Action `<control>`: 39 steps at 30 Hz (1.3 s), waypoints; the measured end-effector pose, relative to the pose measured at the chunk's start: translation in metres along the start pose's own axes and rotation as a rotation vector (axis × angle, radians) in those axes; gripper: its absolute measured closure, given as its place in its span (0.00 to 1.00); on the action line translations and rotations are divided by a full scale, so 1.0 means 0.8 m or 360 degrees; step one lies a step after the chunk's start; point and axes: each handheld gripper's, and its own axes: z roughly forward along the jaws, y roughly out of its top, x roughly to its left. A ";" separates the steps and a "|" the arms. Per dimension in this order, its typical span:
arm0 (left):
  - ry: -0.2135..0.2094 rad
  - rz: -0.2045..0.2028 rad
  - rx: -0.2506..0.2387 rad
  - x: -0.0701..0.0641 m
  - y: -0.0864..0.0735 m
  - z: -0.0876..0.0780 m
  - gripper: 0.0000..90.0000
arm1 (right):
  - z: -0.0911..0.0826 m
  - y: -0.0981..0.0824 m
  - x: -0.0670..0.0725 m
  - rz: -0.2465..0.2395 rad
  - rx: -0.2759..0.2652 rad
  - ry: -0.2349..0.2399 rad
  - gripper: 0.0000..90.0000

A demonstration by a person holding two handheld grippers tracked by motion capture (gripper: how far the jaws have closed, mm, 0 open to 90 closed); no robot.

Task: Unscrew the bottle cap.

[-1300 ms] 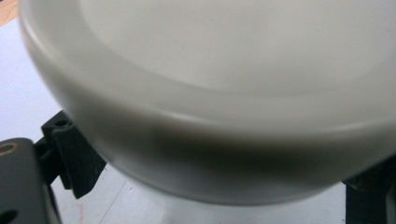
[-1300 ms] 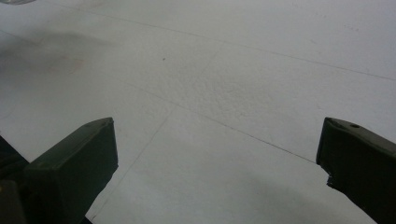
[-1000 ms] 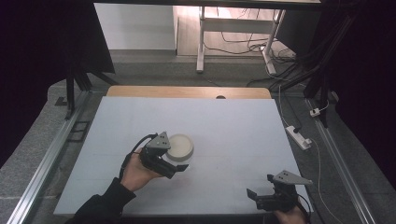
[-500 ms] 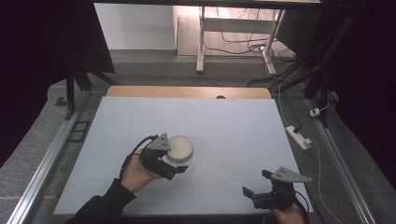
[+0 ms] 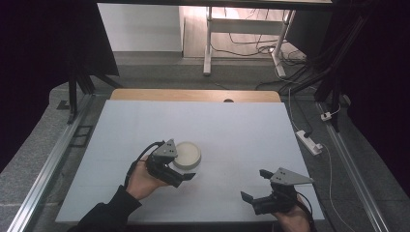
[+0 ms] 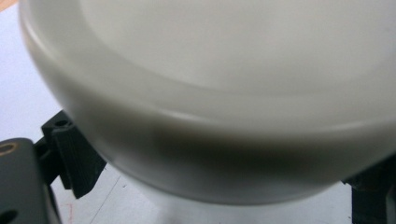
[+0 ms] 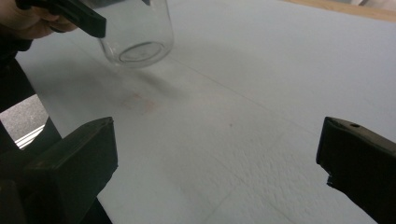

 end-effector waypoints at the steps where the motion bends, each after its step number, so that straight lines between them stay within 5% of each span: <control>1: 0.0001 0.0003 -0.0001 0.000 0.000 0.000 0.09 | 0.002 0.003 0.001 -0.0009 -0.0006 0.0009 0.00; 21: 0.0006 0.0042 0.0003 -0.005 0.000 0.003 0.09 | 0.044 0.048 0.021 -0.0088 -0.0036 0.0187 0.00; 39: -0.0019 0.0041 0.0000 -0.010 0.001 0.008 0.09 | 0.085 0.091 0.051 -0.0130 -0.0017 0.0176 0.00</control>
